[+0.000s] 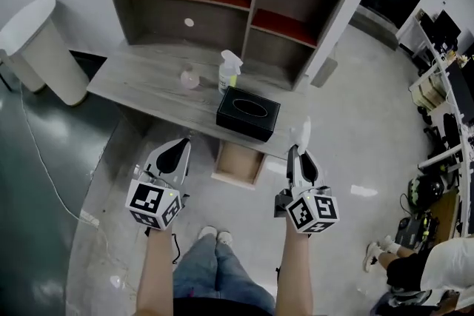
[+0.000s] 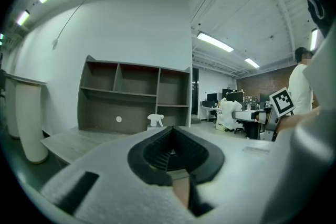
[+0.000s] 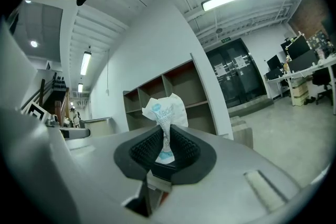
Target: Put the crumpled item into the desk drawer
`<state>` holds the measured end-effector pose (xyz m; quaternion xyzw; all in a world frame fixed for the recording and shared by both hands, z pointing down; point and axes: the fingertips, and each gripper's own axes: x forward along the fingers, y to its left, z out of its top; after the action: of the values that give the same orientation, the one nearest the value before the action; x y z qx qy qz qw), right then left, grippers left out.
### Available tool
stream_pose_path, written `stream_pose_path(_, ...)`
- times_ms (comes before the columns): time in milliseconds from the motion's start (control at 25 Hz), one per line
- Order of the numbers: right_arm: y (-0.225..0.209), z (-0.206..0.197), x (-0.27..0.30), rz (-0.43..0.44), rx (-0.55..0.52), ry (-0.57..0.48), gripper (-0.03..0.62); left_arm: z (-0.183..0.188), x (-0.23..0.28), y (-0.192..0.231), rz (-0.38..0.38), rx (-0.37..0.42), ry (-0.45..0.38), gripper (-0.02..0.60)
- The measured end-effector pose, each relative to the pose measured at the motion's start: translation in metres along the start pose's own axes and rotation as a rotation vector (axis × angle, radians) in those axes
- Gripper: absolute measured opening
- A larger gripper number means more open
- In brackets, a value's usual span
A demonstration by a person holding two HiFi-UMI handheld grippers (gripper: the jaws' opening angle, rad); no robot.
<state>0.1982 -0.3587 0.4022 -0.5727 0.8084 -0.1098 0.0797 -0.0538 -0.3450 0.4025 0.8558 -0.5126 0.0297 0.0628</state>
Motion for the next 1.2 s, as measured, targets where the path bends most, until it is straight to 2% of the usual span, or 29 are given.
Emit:
stream_pose_path(280,0.008,-0.066,0.03,0.037,0.026,0.119,0.054,-0.039,0.023,0.009,-0.03,-0.044,0.07,0.0)
stream_pose_path(520,0.021,-0.184,0.028,0.084,0.071,0.32,0.054,-0.119,0.026,0.009,-0.034,-0.113,0.182,0.0)
stream_pose_path(720,0.002,-0.288,0.032,0.033,0.082,0.522,0.054,-0.19,0.027,0.001,-0.044,-0.163,0.274,0.0)
stream_pose_path(880,-0.022,-0.346,0.048,0.0,0.053,0.634,0.066,-0.237,0.028,-0.001,-0.041,-0.2,0.318,0.0)
stream_pose_path(1040,-0.033,-0.375,0.057,0.013,0.071,0.703,0.153,-0.26,0.028,-0.001,-0.032,-0.218,0.342,0.0)
stream_pose_path(1200,-0.032,-0.36,0.053,0.037,0.085,0.674,0.161,-0.251,0.03,0.0,-0.025,-0.218,0.323,0.0)
